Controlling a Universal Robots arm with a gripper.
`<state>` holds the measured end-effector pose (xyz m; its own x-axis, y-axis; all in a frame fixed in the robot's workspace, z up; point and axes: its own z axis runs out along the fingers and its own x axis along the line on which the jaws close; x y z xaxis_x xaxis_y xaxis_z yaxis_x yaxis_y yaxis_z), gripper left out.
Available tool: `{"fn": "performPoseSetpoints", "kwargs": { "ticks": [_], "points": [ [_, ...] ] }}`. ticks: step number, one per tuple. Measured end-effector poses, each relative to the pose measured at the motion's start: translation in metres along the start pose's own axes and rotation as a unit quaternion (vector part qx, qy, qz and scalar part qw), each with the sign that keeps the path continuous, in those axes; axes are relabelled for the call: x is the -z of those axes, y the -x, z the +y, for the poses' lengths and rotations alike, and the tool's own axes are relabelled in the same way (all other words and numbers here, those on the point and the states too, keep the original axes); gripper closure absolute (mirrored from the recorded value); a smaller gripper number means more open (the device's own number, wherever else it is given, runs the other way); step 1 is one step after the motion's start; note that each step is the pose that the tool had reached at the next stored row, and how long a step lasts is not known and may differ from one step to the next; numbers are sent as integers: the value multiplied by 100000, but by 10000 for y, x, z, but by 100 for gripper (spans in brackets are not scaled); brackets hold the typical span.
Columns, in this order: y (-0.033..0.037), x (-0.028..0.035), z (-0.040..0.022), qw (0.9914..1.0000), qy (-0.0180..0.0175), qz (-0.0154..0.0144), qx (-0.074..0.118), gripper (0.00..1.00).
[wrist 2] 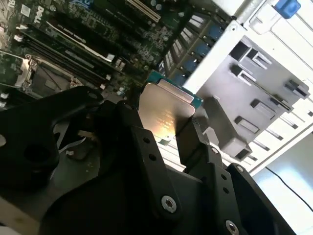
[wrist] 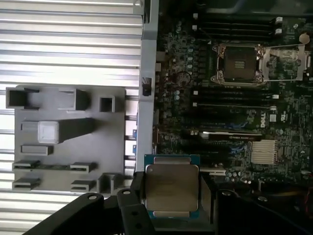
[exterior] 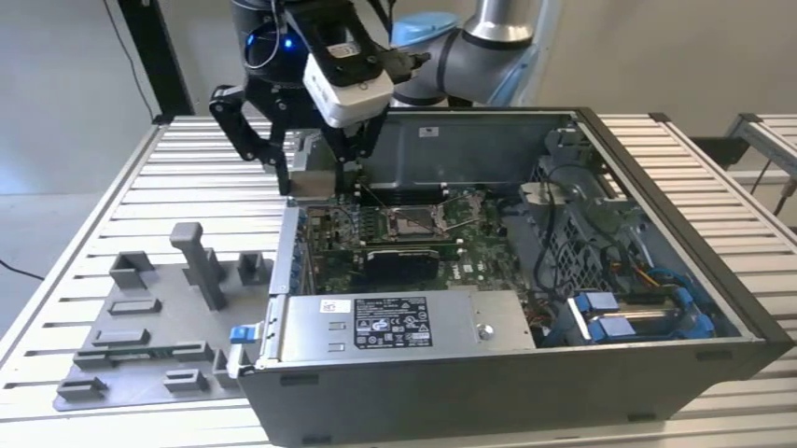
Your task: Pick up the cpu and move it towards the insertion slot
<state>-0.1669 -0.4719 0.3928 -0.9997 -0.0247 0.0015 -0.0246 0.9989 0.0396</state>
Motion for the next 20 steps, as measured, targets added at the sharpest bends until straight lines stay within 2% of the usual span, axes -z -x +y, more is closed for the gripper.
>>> {"fn": "performPoseSetpoints", "kwargs": {
  "ticks": [20],
  "points": [
    [907,2,-22,100000,1,5,-2,100]
  ]
}}
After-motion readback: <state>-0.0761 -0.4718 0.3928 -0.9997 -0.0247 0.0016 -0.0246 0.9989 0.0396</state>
